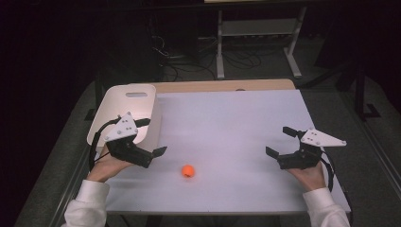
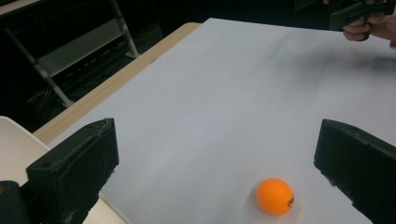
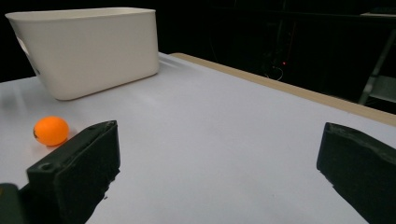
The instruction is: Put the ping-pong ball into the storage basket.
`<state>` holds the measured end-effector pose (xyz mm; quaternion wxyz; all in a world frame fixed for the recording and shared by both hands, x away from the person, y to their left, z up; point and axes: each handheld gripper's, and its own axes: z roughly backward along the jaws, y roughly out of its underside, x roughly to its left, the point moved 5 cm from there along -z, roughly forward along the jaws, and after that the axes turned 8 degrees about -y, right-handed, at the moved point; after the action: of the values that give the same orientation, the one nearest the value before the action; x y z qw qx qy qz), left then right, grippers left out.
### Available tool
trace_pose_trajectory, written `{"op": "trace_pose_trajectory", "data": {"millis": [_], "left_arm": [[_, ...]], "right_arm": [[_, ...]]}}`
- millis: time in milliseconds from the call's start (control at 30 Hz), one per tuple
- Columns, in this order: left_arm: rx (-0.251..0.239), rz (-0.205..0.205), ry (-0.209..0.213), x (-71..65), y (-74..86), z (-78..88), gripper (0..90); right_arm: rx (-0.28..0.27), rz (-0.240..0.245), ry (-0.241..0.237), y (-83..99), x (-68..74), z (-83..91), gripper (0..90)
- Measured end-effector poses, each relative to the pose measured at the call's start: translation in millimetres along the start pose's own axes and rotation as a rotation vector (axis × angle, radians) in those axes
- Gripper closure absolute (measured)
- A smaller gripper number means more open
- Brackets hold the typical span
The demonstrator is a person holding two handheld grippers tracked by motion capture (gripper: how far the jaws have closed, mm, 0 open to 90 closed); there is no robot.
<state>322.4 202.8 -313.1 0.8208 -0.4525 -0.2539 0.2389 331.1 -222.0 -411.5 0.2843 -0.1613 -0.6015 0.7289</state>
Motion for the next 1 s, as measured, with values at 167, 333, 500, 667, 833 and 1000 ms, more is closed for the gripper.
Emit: {"op": "trace_pose_trajectory", "data": {"millis": [167, 333, 500, 667, 833, 1000], "left_arm": [[0.04, -0.024, 0.041, -2.5, -0.4, -3.6, 0.0], [0.063, -0.032, 0.076, -5.0, -2.0, -8.3, 0.0], [0.086, -0.042, 0.118, -7.2, -4.9, -11.7, 0.0], [0.104, -0.059, 0.148, -8.7, -10.9, -13.4, 0.0], [0.129, -0.073, 0.174, -8.1, -13.9, -17.0, 0.0], [0.169, -0.093, 0.203, -10.4, -14.0, -23.4, 0.0]], "right_arm": [[-0.002, -0.001, -0.008, -0.1, 0.5, 0.1, 0.0], [-0.002, 0.001, -0.011, -0.1, 0.6, -0.1, 0.0], [0.001, 0.001, -0.012, 0.1, 0.7, -0.2, 0.0], [0.003, 0.002, -0.014, 0.4, 1.0, -0.7, 0.0], [0.005, 0.0, -0.018, 0.6, 1.7, -1.3, 0.0], [0.006, 0.001, -0.018, 0.7, 1.8, -0.9, 0.0]]}}
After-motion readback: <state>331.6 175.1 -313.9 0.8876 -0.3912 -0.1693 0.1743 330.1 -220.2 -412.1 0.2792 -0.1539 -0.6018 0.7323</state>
